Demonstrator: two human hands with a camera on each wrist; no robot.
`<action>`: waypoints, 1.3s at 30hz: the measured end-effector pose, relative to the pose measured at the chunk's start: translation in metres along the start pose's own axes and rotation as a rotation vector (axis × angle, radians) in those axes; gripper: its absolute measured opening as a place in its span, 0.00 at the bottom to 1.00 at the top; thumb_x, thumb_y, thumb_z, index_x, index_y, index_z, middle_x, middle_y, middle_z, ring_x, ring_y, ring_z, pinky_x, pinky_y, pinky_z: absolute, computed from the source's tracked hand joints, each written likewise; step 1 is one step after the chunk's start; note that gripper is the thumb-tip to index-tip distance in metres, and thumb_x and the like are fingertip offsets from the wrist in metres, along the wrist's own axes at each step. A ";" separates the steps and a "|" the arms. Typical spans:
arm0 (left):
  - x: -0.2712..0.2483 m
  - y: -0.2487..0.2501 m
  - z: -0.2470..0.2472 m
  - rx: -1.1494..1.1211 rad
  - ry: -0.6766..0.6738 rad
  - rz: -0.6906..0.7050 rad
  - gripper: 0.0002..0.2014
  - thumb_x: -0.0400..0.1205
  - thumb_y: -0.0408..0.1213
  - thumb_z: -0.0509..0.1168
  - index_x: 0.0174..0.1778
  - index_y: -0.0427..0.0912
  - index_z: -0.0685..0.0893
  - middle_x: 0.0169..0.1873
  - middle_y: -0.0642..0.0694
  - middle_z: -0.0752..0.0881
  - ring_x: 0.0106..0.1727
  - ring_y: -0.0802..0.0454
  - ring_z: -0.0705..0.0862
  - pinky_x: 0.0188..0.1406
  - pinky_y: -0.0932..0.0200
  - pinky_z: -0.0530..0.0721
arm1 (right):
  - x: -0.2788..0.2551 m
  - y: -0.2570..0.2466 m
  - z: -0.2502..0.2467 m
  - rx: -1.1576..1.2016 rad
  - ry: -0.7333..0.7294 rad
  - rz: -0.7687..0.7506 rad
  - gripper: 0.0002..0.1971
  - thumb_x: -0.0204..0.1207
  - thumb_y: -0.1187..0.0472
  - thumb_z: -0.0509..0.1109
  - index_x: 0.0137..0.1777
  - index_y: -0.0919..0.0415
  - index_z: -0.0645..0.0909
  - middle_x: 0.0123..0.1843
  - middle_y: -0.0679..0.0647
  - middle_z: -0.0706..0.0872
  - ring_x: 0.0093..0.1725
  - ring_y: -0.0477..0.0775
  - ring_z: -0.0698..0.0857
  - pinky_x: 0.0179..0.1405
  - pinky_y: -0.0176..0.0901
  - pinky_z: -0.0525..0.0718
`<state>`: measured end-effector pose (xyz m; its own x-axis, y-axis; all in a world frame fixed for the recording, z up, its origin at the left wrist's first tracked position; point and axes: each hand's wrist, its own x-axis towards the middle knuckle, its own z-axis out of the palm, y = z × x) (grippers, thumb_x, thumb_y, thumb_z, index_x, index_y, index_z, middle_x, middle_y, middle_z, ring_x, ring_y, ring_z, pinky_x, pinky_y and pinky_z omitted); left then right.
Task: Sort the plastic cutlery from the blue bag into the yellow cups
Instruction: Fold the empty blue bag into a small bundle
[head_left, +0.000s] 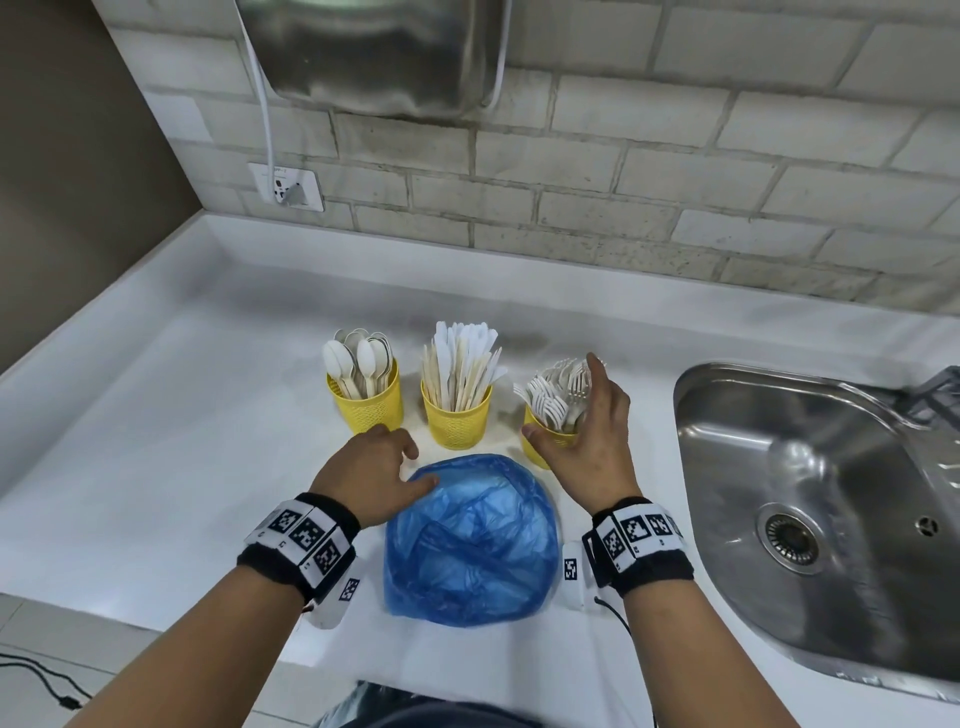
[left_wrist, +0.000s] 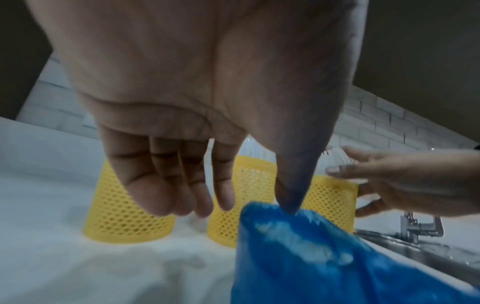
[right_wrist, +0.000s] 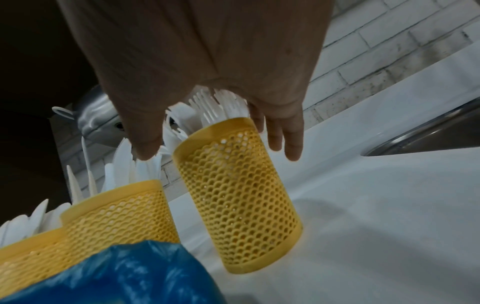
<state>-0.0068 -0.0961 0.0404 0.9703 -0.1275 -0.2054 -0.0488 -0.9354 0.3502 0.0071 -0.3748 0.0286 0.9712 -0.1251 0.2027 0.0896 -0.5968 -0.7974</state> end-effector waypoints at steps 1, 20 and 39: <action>0.000 -0.004 0.004 0.018 -0.059 -0.033 0.28 0.76 0.65 0.71 0.65 0.50 0.82 0.56 0.48 0.83 0.57 0.49 0.83 0.55 0.55 0.82 | -0.003 -0.002 -0.002 -0.026 0.015 -0.008 0.55 0.71 0.47 0.83 0.89 0.42 0.49 0.84 0.60 0.60 0.85 0.60 0.60 0.83 0.56 0.64; -0.027 0.096 -0.030 -0.447 0.031 0.350 0.06 0.82 0.37 0.70 0.47 0.55 0.89 0.26 0.53 0.85 0.30 0.58 0.83 0.37 0.55 0.82 | -0.066 -0.061 -0.030 -0.071 -0.251 -0.353 0.52 0.66 0.39 0.81 0.87 0.48 0.58 0.84 0.39 0.64 0.88 0.52 0.60 0.86 0.57 0.65; -0.025 0.131 -0.071 -0.475 0.385 0.475 0.08 0.79 0.30 0.74 0.45 0.50 0.91 0.41 0.58 0.88 0.44 0.57 0.86 0.48 0.66 0.81 | -0.033 -0.046 -0.055 -0.355 -0.045 -0.261 0.10 0.69 0.63 0.59 0.48 0.55 0.78 0.45 0.47 0.84 0.45 0.59 0.83 0.53 0.56 0.77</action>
<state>-0.0211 -0.1923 0.1565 0.8890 -0.2744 0.3667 -0.4578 -0.5559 0.6938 -0.0409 -0.3873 0.0901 0.9357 0.0958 0.3397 0.2590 -0.8400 -0.4767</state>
